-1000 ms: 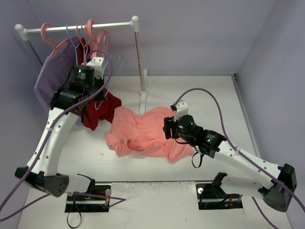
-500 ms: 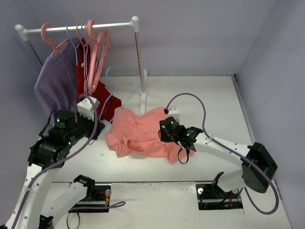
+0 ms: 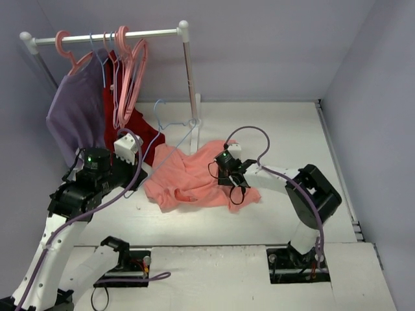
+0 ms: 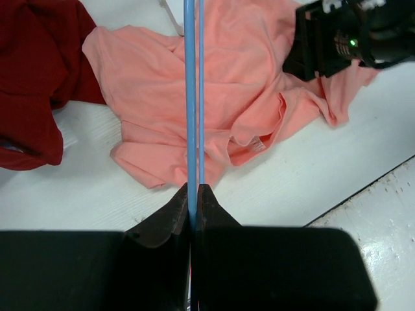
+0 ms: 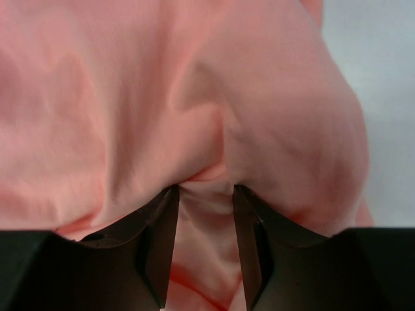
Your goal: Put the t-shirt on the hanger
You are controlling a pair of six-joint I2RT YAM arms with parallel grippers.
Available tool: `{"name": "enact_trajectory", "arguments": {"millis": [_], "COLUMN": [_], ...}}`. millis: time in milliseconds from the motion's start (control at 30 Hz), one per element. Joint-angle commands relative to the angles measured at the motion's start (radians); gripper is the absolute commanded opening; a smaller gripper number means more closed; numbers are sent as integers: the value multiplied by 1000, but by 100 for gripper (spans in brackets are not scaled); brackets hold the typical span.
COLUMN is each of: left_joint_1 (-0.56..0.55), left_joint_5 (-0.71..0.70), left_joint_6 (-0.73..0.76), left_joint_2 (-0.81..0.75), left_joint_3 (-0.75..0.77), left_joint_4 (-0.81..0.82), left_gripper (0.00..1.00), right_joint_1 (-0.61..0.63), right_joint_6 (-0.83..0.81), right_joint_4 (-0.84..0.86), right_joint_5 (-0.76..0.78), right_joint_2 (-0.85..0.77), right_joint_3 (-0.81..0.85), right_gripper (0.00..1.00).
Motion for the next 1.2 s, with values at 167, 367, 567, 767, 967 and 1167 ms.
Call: {"name": "enact_trajectory", "arguments": {"millis": [167, 367, 567, 767, 967, 1167], "left_joint_1": [-3, -3, -5, -8, -16, -16], "left_joint_5": [39, 60, 69, 51, 52, 50], "left_joint_6": [9, 4, -9, -35, -54, -57], "left_joint_2": [32, 42, 22, -15, -30, -36], "left_joint_3": [55, 53, 24, -26, -48, -39], "left_joint_4": [82, 90, 91, 88, 89, 89], "left_gripper": [0, 0, 0, 0, 0, 0], "right_joint_1": [-169, -250, -188, -63, -37, -35], "right_joint_6": [-384, -510, -403, -278, -246, -238], "right_joint_4": [6, 6, 5, -3, -27, -34], "right_joint_5": [16, -87, -62, 37, 69, 87], "right_joint_2": [263, 229, 26, -43, 14, 50], "right_joint_3": [348, 529, 378, 258, 234, 204], "right_gripper": [36, 38, 42, 42, 42, 42]}}
